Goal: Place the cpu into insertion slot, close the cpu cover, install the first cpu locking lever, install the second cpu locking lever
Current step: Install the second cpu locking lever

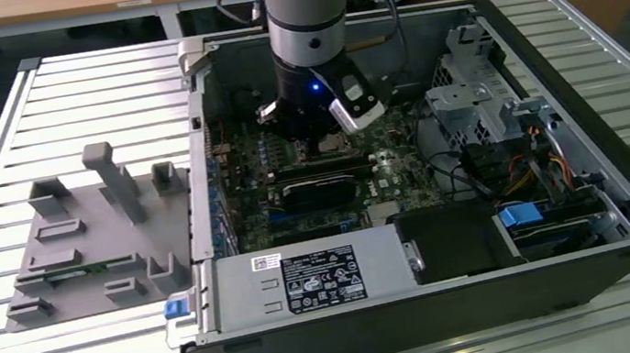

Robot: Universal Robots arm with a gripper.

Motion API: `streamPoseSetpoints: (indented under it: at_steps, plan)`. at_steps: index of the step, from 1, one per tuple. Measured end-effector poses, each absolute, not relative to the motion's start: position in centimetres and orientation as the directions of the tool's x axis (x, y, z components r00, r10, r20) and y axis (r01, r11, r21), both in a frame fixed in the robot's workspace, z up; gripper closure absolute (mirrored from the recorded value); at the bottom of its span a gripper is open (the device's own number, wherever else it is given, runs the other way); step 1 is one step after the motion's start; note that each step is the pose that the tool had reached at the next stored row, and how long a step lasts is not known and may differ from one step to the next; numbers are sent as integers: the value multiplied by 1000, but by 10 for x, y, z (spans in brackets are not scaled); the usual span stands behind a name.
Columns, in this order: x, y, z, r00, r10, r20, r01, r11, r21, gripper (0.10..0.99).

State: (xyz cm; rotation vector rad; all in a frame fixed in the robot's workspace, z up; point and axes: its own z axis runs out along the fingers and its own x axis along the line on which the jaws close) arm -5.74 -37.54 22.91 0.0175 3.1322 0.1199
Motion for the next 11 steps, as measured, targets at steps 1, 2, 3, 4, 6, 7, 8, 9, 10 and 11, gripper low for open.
streamPoseSetpoints:
  at_steps: [1,2,3,4,6,7,8,9,10,11]
  plan:
    - [-58,-375,228,-1000,11,-7,11,997,77,980]
    - [-59,-375,226,-1000,11,-6,11,997,77,980]
    - [-59,-375,225,-1000,11,-6,11,997,77,980]
    - [-59,-375,223,-1000,11,-6,11,997,78,980]
    - [-60,-375,221,-1000,11,-6,11,997,81,980]
    - [-60,-375,220,-1000,11,-6,11,996,85,980]
    - [-60,-376,219,-1000,11,-6,11,996,89,980]
    - [-60,-376,218,-1000,12,-6,11,995,96,980]
    - [-60,-376,217,-1000,12,-6,11,995,103,980]
    - [-60,-377,217,-1000,12,-6,11,994,112,980]
